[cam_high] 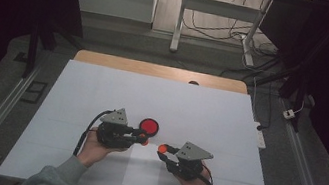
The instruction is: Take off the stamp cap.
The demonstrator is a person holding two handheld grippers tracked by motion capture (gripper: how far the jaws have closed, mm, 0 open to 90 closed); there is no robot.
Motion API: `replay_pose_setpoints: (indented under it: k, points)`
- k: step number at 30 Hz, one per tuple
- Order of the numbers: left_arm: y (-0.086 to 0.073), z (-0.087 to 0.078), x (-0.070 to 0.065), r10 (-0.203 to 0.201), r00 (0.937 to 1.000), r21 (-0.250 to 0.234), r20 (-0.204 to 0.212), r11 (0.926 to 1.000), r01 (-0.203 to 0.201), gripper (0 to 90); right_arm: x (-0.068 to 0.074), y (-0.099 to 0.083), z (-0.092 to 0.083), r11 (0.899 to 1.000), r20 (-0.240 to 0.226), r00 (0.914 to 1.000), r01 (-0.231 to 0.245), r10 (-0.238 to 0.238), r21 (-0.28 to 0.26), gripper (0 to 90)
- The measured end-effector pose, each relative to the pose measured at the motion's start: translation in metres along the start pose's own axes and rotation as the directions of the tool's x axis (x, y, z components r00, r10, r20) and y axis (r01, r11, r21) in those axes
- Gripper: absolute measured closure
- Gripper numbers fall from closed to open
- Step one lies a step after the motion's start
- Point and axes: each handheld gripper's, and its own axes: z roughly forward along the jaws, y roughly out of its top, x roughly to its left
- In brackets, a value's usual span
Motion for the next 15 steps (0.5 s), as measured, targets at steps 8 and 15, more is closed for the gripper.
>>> replay_pose_setpoints:
  k: [8, 15]
  points:
    - [0.000, 0.000, 0.000, -0.002, 1.0000, 0.003, 0.003, 1.0000, 0.002, 72.6, -0.009, -0.007, -0.012, 1.000, 0.034, 0.9993, -0.019, 0.018, 0.004, 64.8]
    - [0.000, 0.000, 0.000, -0.004, 1.0000, 0.002, -0.002, 1.0000, 0.004, 72.6, -0.017, -0.017, -0.025, 0.999, 0.063, 0.9973, -0.039, 0.038, 0.010, 64.7]
